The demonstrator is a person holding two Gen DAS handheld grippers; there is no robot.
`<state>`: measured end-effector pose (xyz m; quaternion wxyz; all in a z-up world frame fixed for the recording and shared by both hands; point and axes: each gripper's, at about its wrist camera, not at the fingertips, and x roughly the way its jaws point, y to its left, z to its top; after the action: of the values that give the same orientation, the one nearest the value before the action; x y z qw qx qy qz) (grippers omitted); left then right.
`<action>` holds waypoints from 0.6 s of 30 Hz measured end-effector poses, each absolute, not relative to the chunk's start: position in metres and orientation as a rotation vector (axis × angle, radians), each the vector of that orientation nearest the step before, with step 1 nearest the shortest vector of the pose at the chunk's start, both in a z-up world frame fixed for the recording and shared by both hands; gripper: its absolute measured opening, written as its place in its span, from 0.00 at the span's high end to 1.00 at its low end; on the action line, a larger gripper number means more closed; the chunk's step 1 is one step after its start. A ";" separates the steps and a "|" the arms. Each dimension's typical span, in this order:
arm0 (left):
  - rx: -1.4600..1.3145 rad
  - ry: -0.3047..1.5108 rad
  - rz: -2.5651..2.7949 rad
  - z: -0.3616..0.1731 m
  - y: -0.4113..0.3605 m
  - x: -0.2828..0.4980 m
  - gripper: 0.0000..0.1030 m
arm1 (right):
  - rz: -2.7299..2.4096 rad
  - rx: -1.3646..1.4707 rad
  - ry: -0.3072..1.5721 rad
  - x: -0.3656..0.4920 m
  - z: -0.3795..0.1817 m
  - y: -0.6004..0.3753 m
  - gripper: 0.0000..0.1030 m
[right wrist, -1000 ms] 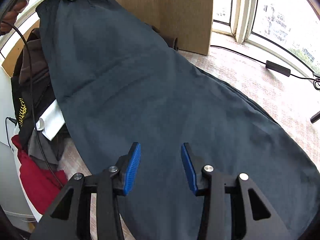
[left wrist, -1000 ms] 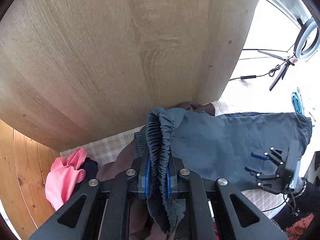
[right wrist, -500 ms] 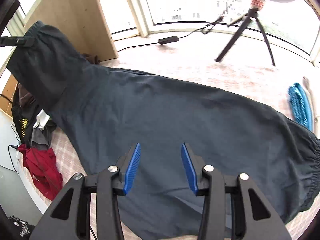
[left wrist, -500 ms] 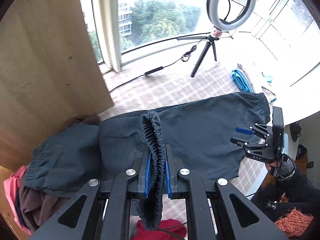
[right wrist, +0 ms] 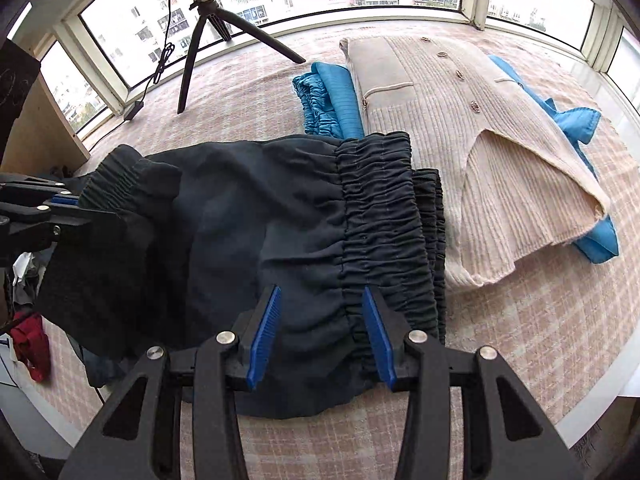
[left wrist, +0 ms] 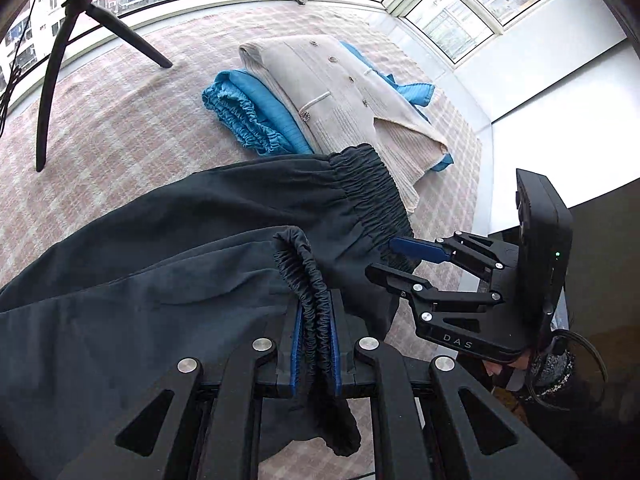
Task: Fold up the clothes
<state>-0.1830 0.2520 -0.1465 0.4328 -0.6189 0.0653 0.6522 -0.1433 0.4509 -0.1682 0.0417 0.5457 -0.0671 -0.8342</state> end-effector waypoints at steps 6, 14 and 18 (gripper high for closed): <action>-1.644 0.229 1.626 -0.172 0.266 -0.173 0.66 | -2.412 1.612 -0.340 -0.143 -0.165 0.464 0.57; -1.502 0.346 2.008 -0.103 0.142 -0.169 0.53 | -2.317 1.645 -0.221 -0.175 -0.164 0.427 0.49; -1.648 0.206 2.198 -0.106 0.025 -0.169 0.53 | -2.291 1.748 -0.058 -0.202 -0.191 0.411 0.49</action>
<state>-0.1687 0.0245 -0.1059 0.1919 -0.5871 0.0733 0.7830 -0.2021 0.4109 -0.1905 0.1292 0.6014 -0.0199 -0.7882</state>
